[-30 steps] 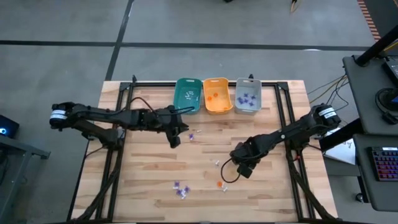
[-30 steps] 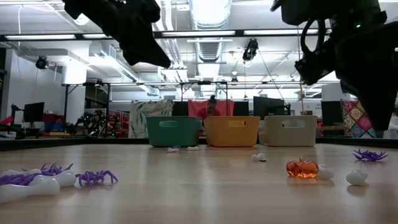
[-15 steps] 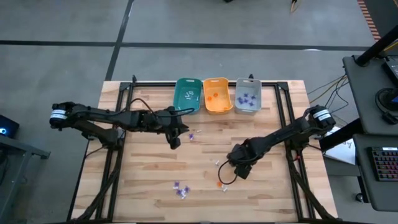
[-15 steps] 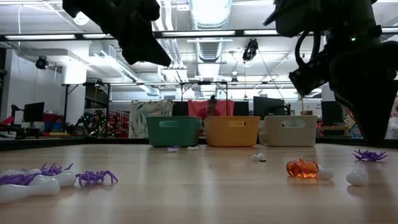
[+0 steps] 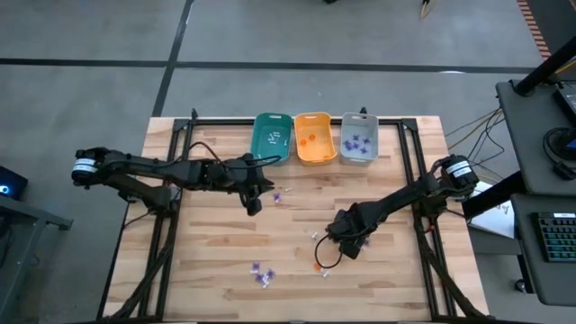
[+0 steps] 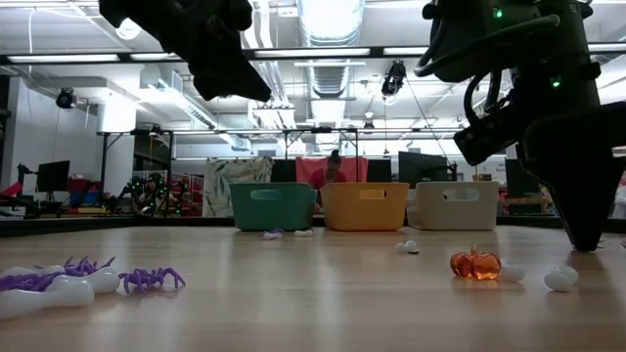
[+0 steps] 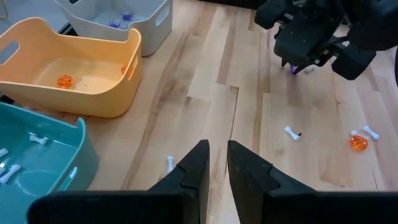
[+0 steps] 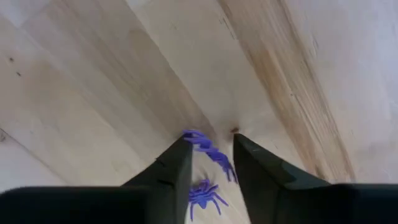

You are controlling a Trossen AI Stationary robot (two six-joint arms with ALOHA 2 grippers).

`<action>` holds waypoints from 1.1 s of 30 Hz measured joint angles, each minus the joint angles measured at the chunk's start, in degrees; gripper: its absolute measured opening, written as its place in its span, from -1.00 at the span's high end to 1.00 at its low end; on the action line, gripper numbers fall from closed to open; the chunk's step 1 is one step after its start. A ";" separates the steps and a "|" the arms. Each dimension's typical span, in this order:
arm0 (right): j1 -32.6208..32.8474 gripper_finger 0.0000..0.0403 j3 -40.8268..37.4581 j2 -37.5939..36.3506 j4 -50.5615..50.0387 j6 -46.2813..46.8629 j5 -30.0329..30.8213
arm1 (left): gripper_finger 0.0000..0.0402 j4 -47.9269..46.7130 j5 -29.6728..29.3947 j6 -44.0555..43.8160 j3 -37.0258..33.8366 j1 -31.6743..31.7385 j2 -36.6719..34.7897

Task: Sort Halloween decoration
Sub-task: Put the purple spider toy into the gray bin

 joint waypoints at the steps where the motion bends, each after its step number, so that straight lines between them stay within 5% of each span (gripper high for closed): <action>1: 0.00 0.51 0.00 0.00 0.02 -0.09 -0.02 | 0.80 0.04 0.00 0.00 0.00 0.00 0.00; 10: -0.20 0.91 0.00 -0.02 -0.16 -1.99 -0.05 | 0.80 0.26 -1.49 0.02 0.00 0.00 0.00; 22: -3.41 0.95 -0.04 -7.92 0.01 -5.99 0.55 | 0.80 5.16 -1.49 0.04 -0.46 -1.05 0.00; 33: -20.07 0.95 9.83 -15.39 -1.01 -20.78 15.41 | 0.80 11.96 -1.44 -1.31 -4.93 -1.99 0.02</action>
